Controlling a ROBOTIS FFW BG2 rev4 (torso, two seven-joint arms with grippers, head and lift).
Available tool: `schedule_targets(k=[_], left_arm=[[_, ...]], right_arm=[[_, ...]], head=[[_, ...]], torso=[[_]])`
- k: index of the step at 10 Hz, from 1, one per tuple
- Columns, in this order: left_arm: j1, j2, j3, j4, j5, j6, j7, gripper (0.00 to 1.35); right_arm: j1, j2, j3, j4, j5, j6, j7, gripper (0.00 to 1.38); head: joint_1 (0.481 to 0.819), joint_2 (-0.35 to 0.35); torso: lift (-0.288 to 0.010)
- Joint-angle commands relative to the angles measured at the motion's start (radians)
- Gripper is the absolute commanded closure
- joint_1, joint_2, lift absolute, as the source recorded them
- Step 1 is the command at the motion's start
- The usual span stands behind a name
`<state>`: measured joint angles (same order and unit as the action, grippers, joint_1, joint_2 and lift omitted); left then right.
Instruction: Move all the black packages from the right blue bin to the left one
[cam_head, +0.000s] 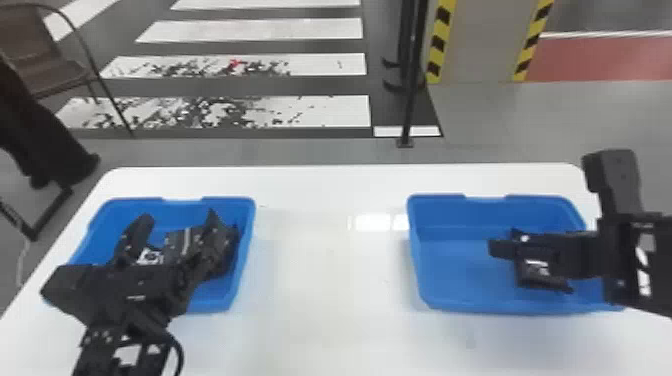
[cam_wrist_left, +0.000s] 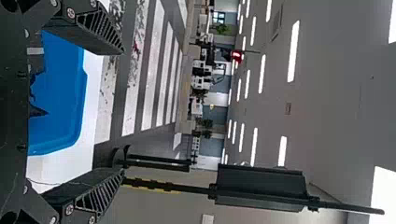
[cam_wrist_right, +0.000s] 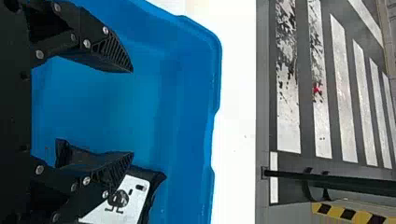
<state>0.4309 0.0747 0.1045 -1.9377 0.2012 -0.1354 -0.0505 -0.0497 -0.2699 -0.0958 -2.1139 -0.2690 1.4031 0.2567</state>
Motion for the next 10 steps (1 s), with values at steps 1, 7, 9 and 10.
schedule_targets(k=[1,7,9,10], left_arm=[[0.006,0.000,0.001,0.000,0.004,-0.005,0.000,0.16],[0.008,0.004,-0.007,0.002,0.012,-0.005,0.000,0.16],[0.013,0.004,-0.009,0.002,0.012,-0.002,0.000,0.16],[0.013,0.004,-0.009,0.005,0.012,-0.002,0.000,0.16]], right_arm=[[0.001,0.003,0.000,0.002,0.012,0.042,-0.039,0.14],[-0.029,0.026,0.000,0.159,0.022,-0.014,-0.197,0.09],[-0.046,0.029,-0.002,0.201,0.020,-0.029,-0.217,0.09],[-0.051,0.032,-0.010,0.220,0.016,-0.029,-0.226,0.09]], head=[[0.695,0.047],[0.695,-0.010],[0.695,-0.022],[0.695,-0.024]], torso=[[-0.154],[-0.154],[-0.154],[-0.154]])
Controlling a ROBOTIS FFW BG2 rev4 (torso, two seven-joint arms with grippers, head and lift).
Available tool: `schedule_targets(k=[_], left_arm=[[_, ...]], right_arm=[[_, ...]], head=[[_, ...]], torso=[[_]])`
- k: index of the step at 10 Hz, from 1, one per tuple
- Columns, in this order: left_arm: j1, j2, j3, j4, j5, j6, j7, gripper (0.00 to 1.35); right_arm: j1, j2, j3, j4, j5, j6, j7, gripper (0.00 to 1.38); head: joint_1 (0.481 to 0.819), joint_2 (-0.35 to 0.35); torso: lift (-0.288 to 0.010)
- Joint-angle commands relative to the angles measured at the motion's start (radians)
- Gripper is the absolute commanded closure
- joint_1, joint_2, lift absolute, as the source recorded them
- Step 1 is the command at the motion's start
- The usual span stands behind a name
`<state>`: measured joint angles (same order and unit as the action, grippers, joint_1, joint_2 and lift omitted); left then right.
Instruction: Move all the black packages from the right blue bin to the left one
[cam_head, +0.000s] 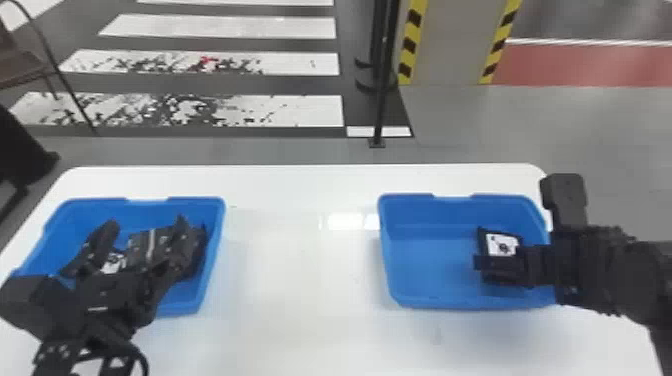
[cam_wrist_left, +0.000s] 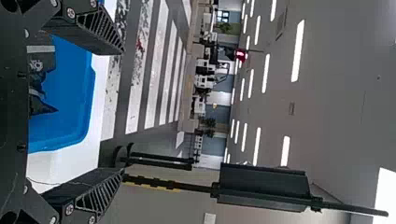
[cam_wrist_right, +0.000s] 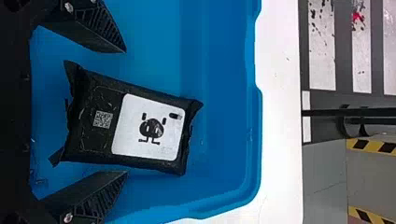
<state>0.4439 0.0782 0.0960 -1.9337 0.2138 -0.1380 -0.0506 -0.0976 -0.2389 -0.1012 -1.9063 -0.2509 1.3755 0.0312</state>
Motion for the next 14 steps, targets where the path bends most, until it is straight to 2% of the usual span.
schedule_targets(k=[1,2,3,4,6,7,8,10,12,13,14], left_arm=[[0.003,0.000,0.000,0.001,0.004,-0.002,0.000,0.16],[0.003,0.000,0.002,0.003,0.006,-0.002,0.000,0.16],[0.008,0.000,0.004,0.008,0.010,-0.002,0.000,0.16],[0.013,0.000,0.006,0.011,0.014,-0.007,0.000,0.16],[0.013,0.000,0.004,0.016,0.022,-0.009,0.000,0.16],[0.008,0.000,0.002,0.016,0.022,-0.009,0.000,0.16],[0.008,0.002,0.000,0.016,0.024,-0.012,0.000,0.16],[0.005,0.003,-0.010,0.016,0.045,-0.041,0.000,0.16],[0.000,0.006,-0.030,0.016,0.083,-0.078,0.006,0.15],[-0.005,0.009,-0.048,0.018,0.107,-0.095,0.009,0.15],[-0.005,0.012,-0.080,0.016,0.143,-0.117,0.011,0.15]], right_arm=[[-0.001,0.004,-0.009,0.018,-0.004,-0.001,-0.011,0.10],[-0.001,0.004,-0.016,0.035,-0.006,-0.004,-0.016,0.13],[-0.001,0.004,-0.022,0.072,-0.030,-0.038,-0.014,0.38],[0.007,0.003,-0.022,0.081,-0.048,-0.067,-0.008,0.79],[0.009,0.003,-0.022,0.116,-0.076,-0.107,0.023,0.95],[0.031,0.009,-0.024,0.079,-0.080,-0.131,0.018,1.19],[0.046,0.010,-0.028,0.054,-0.088,-0.161,0.018,1.17],[0.061,0.007,-0.030,0.072,-0.100,-0.291,0.101,1.17],[0.063,0.001,-0.034,0.148,-0.146,-0.551,0.256,1.17],[0.041,-0.010,-0.016,0.221,-0.218,-0.701,0.366,1.17],[0.024,-0.033,0.047,0.236,-0.292,-0.784,0.446,1.17]], head=[[0.695,-0.029],[0.695,-0.034],[0.695,-0.038],[0.695,-0.039],[0.695,-0.026],[0.695,-0.017],[0.695,-0.015],[0.695,-0.006],[0.695,0.009],[0.695,0.023],[0.695,0.036]], torso=[[-0.154],[-0.154],[-0.154],[-0.154],[-0.154],[-0.154],[-0.154],[-0.154],[-0.154],[-0.154],[-0.154]])
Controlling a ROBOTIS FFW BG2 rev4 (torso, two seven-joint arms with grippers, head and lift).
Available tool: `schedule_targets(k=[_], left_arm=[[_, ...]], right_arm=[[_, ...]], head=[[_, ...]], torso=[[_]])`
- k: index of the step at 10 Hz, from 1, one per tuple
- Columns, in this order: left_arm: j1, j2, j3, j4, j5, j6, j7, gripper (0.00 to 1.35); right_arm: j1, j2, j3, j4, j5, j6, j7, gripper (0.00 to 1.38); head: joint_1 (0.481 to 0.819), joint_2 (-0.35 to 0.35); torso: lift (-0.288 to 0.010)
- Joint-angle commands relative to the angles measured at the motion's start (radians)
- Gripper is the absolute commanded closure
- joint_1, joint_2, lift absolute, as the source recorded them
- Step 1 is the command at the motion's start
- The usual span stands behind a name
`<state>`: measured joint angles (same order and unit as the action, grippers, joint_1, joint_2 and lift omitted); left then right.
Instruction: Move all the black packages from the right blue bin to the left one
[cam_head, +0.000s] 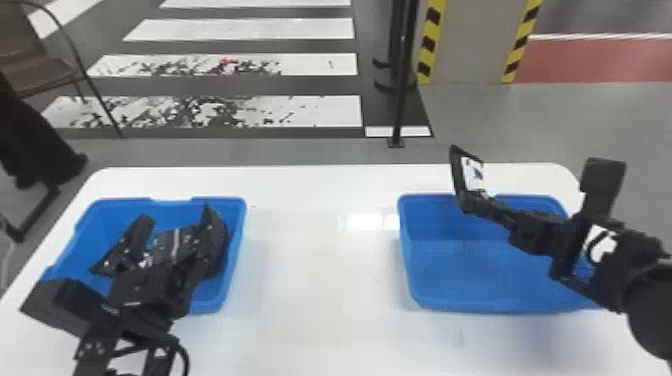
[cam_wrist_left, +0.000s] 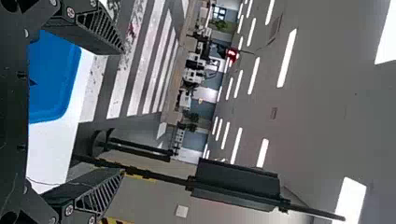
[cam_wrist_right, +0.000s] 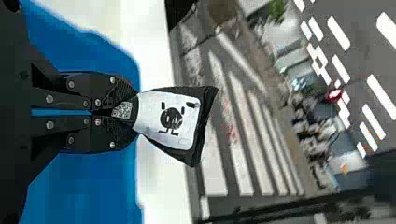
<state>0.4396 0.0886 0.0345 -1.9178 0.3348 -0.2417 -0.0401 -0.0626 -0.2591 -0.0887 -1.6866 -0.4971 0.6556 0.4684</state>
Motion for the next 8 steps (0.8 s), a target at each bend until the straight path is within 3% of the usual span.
schedule_targets(k=[1,3,5,8], left_arm=[[-0.008,0.010,-0.062,0.000,0.062,-0.028,0.000,0.16],[-0.030,0.036,-0.178,-0.025,0.154,-0.048,0.000,0.16],[-0.062,0.054,-0.286,-0.039,0.192,-0.063,0.000,0.16],[-0.062,0.056,-0.276,-0.035,0.114,-0.033,0.006,0.16]], right_arm=[[-0.033,-0.035,0.119,0.004,-0.105,-0.094,0.064,1.17],[-0.058,-0.055,0.272,-0.045,-0.197,-0.106,0.079,1.17],[-0.085,-0.065,0.396,-0.042,-0.221,-0.111,0.076,1.17],[-0.109,-0.066,0.519,-0.065,-0.243,-0.135,0.055,1.17]], head=[[0.695,0.057],[0.695,0.113],[0.695,0.141],[0.695,0.174]], torso=[[-0.154],[-0.154],[-0.154],[-0.154]])
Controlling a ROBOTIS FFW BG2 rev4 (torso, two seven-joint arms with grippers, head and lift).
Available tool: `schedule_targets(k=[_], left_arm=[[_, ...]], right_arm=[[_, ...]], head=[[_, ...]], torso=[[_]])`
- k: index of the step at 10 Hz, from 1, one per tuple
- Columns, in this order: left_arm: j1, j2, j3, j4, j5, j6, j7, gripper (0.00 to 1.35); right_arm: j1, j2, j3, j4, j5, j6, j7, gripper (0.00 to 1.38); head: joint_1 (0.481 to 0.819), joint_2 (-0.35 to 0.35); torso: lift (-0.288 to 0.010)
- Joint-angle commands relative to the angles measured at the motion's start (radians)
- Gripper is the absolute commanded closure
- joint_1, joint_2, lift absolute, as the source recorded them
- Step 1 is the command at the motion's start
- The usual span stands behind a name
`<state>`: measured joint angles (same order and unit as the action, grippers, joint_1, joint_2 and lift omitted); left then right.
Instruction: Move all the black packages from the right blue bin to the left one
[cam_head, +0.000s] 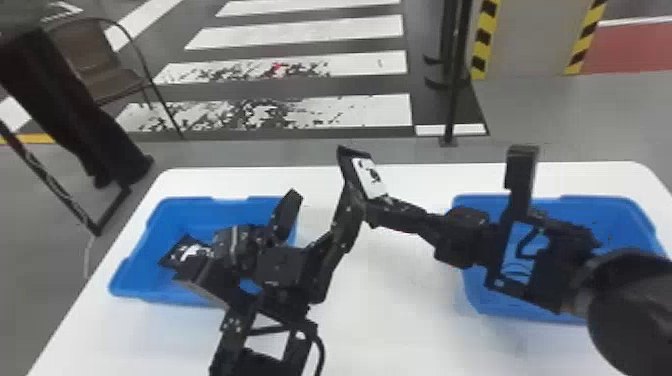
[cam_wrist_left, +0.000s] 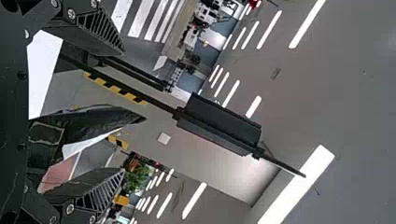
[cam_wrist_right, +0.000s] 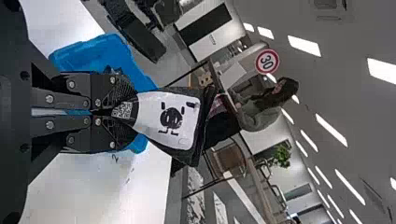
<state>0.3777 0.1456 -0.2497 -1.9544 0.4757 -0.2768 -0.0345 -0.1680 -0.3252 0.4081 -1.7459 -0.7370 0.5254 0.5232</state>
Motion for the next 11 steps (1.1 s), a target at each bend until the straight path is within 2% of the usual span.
schedule_targets(k=[1,4,7,8,9,10,11], left_arm=[[0.005,-0.006,0.030,0.007,-0.067,0.007,0.004,0.16],[0.010,-0.009,0.038,0.031,-0.053,0.012,0.004,0.16],[0.008,-0.006,0.024,0.034,-0.013,0.009,0.004,0.17],[0.008,-0.006,0.024,0.034,0.005,0.022,0.004,0.39],[0.005,-0.006,0.024,0.031,0.021,0.056,0.004,1.07],[0.005,-0.006,0.024,0.031,0.035,0.061,0.004,1.19],[0.005,-0.006,0.028,0.031,0.033,0.058,0.004,1.21]], right_arm=[[-0.004,0.000,0.049,-0.020,-0.015,-0.005,-0.003,1.17],[-0.009,-0.002,0.090,-0.025,-0.035,-0.003,-0.008,1.17],[-0.009,-0.008,0.140,-0.030,-0.057,0.002,-0.008,1.17],[-0.009,-0.008,0.142,-0.030,-0.059,0.002,-0.008,1.17],[-0.011,-0.008,0.142,-0.030,-0.059,0.002,-0.008,1.17],[-0.014,-0.009,0.140,-0.030,-0.051,-0.003,-0.008,1.17],[-0.011,-0.009,0.140,-0.025,-0.053,-0.003,-0.006,1.17]], head=[[0.695,0.187],[0.695,0.258],[0.695,0.273],[0.695,0.284],[0.695,0.291],[0.695,0.291],[0.695,0.289]], torso=[[-0.154],[-0.154],[-0.154],[-0.154],[-0.154],[-0.154],[-0.154]])
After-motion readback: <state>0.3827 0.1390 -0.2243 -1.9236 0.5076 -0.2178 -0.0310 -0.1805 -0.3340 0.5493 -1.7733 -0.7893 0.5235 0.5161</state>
